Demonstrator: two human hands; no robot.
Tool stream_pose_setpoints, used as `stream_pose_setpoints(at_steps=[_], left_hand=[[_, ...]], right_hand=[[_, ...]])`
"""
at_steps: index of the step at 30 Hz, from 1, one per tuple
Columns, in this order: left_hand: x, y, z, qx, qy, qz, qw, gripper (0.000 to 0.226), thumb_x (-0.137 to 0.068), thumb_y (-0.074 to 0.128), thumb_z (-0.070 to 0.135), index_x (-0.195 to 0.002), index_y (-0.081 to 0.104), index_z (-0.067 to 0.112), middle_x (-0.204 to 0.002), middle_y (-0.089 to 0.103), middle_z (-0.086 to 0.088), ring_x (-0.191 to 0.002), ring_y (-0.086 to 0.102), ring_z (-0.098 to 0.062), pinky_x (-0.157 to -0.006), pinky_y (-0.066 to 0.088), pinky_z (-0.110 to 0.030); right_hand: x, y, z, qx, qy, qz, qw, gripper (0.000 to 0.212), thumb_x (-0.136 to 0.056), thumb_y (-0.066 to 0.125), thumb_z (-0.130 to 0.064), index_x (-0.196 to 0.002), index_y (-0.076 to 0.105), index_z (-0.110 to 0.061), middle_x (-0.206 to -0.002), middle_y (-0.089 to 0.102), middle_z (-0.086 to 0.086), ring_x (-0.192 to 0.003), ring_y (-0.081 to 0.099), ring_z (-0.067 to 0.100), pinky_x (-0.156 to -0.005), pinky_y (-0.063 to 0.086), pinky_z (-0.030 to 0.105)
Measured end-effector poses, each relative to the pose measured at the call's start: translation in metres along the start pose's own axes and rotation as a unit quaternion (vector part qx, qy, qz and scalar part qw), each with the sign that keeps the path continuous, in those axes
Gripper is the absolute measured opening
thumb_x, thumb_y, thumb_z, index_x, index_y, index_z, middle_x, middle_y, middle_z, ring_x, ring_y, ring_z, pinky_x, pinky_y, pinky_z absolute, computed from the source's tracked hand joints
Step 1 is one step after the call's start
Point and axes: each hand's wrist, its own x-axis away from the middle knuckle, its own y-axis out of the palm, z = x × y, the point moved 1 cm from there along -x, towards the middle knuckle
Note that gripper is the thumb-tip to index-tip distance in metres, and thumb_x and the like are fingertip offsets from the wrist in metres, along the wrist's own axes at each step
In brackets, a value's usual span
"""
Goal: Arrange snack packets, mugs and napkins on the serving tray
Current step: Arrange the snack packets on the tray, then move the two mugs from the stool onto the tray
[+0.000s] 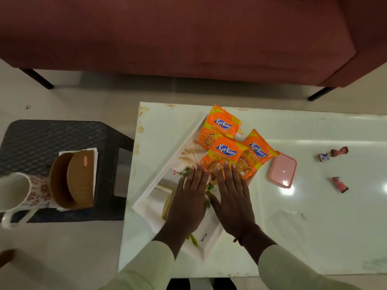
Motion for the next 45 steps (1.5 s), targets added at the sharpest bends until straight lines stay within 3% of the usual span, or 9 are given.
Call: stream_pose_setpoints(at_steps=[4,10,16,22,26,36,39,43,45], left_hand=[[0.050,-0.029,-0.006,-0.008,-0.010,-0.014,1.000,0.081,-0.088,0.063,0.036,-0.153,0.021,0.012,-0.161,0.020,-0.011,-0.147,0.026,-0.030,-0.114,0.027,-0.045],[0.128,-0.101,-0.008,-0.004,-0.040,-0.070,0.997,0.082,-0.087,0.061,0.041,-0.153,0.022,0.012,-0.161,0.023,-0.011,-0.148,0.025,-0.029,-0.116,0.031,-0.049],[0.183,-0.175,0.010,0.002,-0.042,-0.066,0.997,0.080,-0.091,0.053,0.046,-0.154,0.017,0.013,-0.163,0.017,-0.010,-0.150,0.015,-0.027,-0.119,0.017,-0.045],[0.221,-0.227,0.027,-0.003,-0.058,-0.041,0.997,0.078,-0.096,0.042,0.047,-0.155,0.005,0.011,-0.164,0.001,-0.011,-0.152,0.001,-0.027,-0.122,0.012,-0.045],[0.237,-0.244,0.026,-0.008,-0.076,-0.026,0.997,0.080,-0.097,0.042,0.047,-0.155,0.002,0.010,-0.165,-0.005,-0.010,-0.152,-0.003,-0.026,-0.121,0.006,-0.043],[0.281,-0.252,-0.011,0.042,-0.169,-0.019,0.985,0.082,-0.096,0.044,0.049,-0.155,0.000,0.013,-0.165,-0.004,-0.008,-0.152,-0.002,-0.025,-0.121,0.008,-0.043],[0.292,-0.259,-0.041,0.079,-0.191,-0.039,0.978,0.082,-0.096,0.046,0.048,-0.155,0.001,0.013,-0.165,-0.001,-0.007,-0.152,-0.001,-0.025,-0.121,0.011,-0.043],[0.301,-0.274,-0.087,0.229,-0.249,-0.104,0.935,0.079,-0.096,0.048,0.047,-0.155,0.007,0.013,-0.165,0.003,-0.004,-0.152,0.008,-0.024,-0.120,0.020,-0.042],[0.303,-0.290,-0.116,0.294,-0.262,-0.115,0.912,0.068,-0.097,0.049,0.042,-0.151,0.023,0.010,-0.159,0.026,-0.002,-0.147,0.027,-0.026,-0.114,0.029,-0.038]], right_hand=[[0.045,-0.033,-0.015,-0.026,0.056,-0.018,0.998,0.075,-0.097,0.030,-0.056,-0.157,0.001,-0.021,-0.166,-0.006,0.002,-0.153,-0.003,0.023,-0.121,0.015,0.046],[0.109,-0.112,-0.057,-0.033,0.096,-0.050,0.994,0.081,-0.094,0.031,-0.063,-0.157,-0.002,-0.024,-0.166,-0.007,0.002,-0.152,-0.007,0.021,-0.121,0.017,0.049],[0.152,-0.187,-0.097,-0.053,0.118,-0.061,0.990,0.081,-0.094,0.029,-0.062,-0.156,-0.004,-0.024,-0.165,-0.012,0.002,-0.152,-0.010,0.022,-0.121,0.013,0.051],[0.184,-0.236,-0.112,-0.045,0.041,-0.045,0.997,0.081,-0.094,0.033,-0.060,-0.156,-0.001,-0.022,-0.165,-0.009,0.005,-0.152,-0.007,0.024,-0.121,0.014,0.051],[0.194,-0.250,-0.113,-0.009,-0.032,-0.022,0.999,0.079,-0.093,0.036,-0.058,-0.157,0.010,-0.018,-0.165,0.000,0.007,-0.152,0.001,0.026,-0.119,0.020,0.050],[0.189,-0.247,-0.148,-0.011,-0.056,-0.059,0.997,0.081,-0.094,0.033,-0.061,-0.156,0.006,-0.015,-0.165,-0.001,0.006,-0.152,0.000,0.024,-0.121,0.018,0.048],[0.176,-0.248,-0.177,-0.031,-0.071,-0.083,0.994,0.082,-0.094,0.035,-0.061,-0.156,0.007,-0.014,-0.165,0.005,0.007,-0.152,0.006,0.024,-0.121,0.020,0.045],[0.153,-0.239,-0.224,-0.122,-0.020,-0.134,0.983,0.080,-0.095,0.041,-0.059,-0.156,0.015,-0.014,-0.164,0.015,0.006,-0.151,0.016,0.023,-0.121,0.019,0.040],[0.138,-0.233,-0.257,-0.226,0.060,-0.173,0.957,0.074,-0.097,0.042,-0.055,-0.154,0.023,-0.013,-0.162,0.025,0.006,-0.148,0.024,0.023,-0.120,0.022,0.038]])
